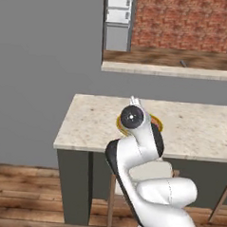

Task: Take the cheese, chicken drumstick, and bell pepper from the fridge and place them on the plate on the dining counter to create an appetizer plate.

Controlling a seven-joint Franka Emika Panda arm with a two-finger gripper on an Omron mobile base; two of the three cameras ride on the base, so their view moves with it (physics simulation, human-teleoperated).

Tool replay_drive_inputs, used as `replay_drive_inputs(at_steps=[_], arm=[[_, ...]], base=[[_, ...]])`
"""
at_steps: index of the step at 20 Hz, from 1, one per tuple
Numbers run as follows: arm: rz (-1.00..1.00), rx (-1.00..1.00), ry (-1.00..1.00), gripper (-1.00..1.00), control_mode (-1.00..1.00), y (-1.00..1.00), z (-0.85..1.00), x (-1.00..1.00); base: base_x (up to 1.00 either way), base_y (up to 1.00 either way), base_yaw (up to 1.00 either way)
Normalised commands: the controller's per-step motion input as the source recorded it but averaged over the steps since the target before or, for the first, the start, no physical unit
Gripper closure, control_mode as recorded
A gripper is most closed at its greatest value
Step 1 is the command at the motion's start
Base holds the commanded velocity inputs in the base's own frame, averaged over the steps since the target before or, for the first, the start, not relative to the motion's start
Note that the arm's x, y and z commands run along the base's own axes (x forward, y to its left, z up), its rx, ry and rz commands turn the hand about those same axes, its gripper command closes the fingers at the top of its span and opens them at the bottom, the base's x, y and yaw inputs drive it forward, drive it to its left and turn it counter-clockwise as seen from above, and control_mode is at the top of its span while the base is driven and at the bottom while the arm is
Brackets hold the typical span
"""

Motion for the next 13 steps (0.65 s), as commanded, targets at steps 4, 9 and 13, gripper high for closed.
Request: replay_drive_inputs(at_steps=[4,9,13], arm=[[0.06,-0.36,-0.12,-1.00,-1.00,0.87,0.50,-0.22],[0.03,-0.35,-0.10,-1.00,-1.00,0.87,0.64,-0.15],[0.00,-0.28,-0.02,-1.00,-1.00,0.75,0.48,-0.02]], base=[[0.00,0.00,0.00],[0.00,0.00,0.00],[0.00,0.00,0.00]])
